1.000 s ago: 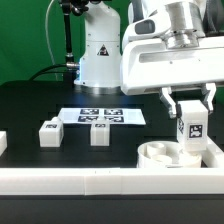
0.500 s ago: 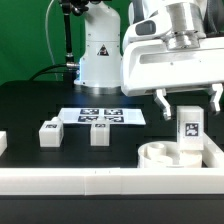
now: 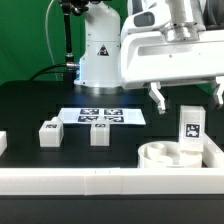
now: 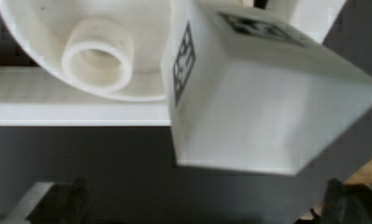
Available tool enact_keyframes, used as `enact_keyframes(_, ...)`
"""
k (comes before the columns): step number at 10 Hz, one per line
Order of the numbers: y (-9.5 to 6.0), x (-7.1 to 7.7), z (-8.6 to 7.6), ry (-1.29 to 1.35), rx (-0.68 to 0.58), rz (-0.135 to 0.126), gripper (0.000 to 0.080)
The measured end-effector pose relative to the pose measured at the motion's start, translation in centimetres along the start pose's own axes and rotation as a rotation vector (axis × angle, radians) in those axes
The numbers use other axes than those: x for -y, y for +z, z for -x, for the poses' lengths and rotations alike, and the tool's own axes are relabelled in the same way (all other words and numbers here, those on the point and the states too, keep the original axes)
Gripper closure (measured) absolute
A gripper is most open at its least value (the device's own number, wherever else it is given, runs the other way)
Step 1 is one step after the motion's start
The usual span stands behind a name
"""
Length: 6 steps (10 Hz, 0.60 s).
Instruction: Assemble stool
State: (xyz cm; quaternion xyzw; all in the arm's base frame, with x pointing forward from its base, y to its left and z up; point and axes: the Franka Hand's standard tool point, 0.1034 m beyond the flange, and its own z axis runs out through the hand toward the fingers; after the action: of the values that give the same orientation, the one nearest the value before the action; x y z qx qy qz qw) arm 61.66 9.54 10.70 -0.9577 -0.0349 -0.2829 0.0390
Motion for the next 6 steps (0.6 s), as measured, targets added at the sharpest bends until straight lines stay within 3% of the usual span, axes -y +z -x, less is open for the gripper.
enact_keyframes(1,-0.28,0.02,-0.56,0.0,0.003,-0.001,0.0151)
enact_keyframes(6,0.29,0.01,0.3,0.039,0.016,0.003,0.0151)
